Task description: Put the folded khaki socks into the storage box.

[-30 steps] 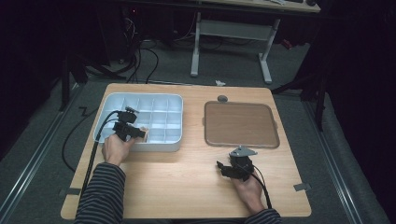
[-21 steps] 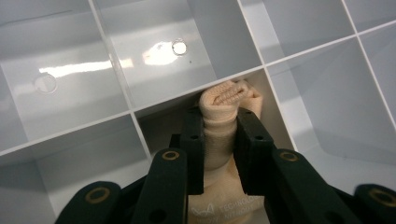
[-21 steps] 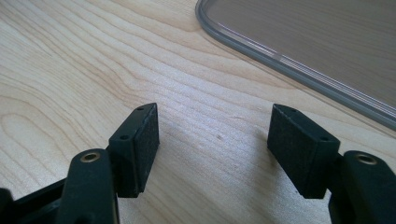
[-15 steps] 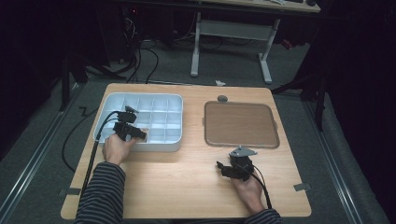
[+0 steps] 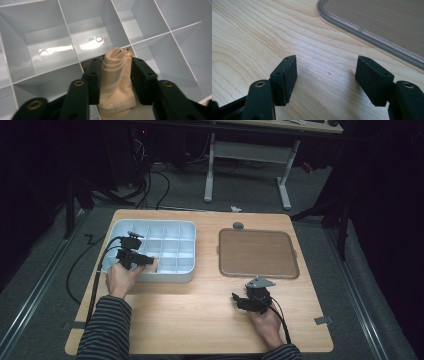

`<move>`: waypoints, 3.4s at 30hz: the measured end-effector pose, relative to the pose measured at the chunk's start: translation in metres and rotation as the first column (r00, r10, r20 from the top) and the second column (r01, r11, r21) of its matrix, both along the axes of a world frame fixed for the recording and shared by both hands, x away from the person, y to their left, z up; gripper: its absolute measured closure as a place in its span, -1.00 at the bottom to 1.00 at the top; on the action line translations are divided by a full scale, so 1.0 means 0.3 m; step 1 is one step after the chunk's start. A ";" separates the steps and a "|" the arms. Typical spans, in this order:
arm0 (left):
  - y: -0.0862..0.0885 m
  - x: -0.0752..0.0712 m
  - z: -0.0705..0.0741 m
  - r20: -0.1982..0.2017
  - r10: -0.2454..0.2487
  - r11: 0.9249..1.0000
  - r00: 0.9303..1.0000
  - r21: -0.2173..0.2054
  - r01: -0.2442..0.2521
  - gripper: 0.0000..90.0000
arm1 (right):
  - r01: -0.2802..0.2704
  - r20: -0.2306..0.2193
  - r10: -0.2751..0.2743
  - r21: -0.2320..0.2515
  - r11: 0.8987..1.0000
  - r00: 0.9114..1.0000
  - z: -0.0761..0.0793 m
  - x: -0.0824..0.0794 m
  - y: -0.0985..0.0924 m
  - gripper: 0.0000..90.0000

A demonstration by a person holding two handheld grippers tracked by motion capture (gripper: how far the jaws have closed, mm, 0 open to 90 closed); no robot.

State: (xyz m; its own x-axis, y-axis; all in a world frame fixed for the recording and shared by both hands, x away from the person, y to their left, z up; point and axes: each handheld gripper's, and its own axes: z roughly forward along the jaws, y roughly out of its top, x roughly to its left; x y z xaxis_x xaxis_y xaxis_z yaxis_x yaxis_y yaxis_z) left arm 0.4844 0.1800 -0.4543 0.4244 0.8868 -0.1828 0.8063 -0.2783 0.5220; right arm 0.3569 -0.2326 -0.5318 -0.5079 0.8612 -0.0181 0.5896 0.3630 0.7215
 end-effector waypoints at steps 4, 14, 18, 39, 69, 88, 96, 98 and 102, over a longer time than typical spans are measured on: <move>-0.012 0.013 -0.028 -0.021 0.003 0.999 1.000 0.033 -0.003 0.69 | 0.000 0.000 0.000 0.000 1.000 1.000 0.000 0.000 0.000 -0.25; -0.014 -0.005 -0.019 0.000 0.001 0.999 1.000 0.041 -0.001 0.63 | -0.002 0.000 0.002 0.000 1.000 1.000 0.000 -0.001 0.000 -0.25; 0.001 -0.030 -0.005 0.035 0.011 1.000 0.999 0.003 -0.011 0.47 | -0.003 0.000 0.003 0.000 1.000 1.000 0.000 -0.002 0.000 -0.25; 0.067 -0.190 0.051 0.169 0.013 0.998 0.986 -0.068 -0.001 0.23 | -0.002 -0.001 0.002 -0.001 1.000 1.000 0.000 -0.002 0.001 -0.25; 0.084 -0.331 0.038 0.220 0.007 0.989 0.975 -0.144 0.026 0.11 | -0.001 -0.001 0.001 0.000 1.000 1.000 0.000 -0.002 0.001 -0.25; 0.079 -0.389 0.029 0.233 -0.003 0.983 0.972 -0.179 0.046 0.05 | 0.000 -0.001 0.000 0.000 1.000 1.000 0.000 -0.002 0.001 -0.25; 0.072 -0.406 0.022 0.237 -0.012 0.981 0.971 -0.184 0.057 0.04 | -0.001 0.001 0.001 -0.001 1.000 1.000 0.000 -0.002 0.001 -0.25; 0.069 -0.407 0.019 0.235 -0.010 0.981 0.972 -0.188 0.055 0.03 | -0.001 -0.001 0.001 -0.001 1.000 1.000 0.000 -0.002 0.001 -0.25; 0.066 -0.414 0.016 0.238 -0.012 0.980 0.971 -0.192 0.059 0.03 | -0.001 0.000 0.001 -0.001 1.000 1.000 0.000 -0.002 0.001 -0.25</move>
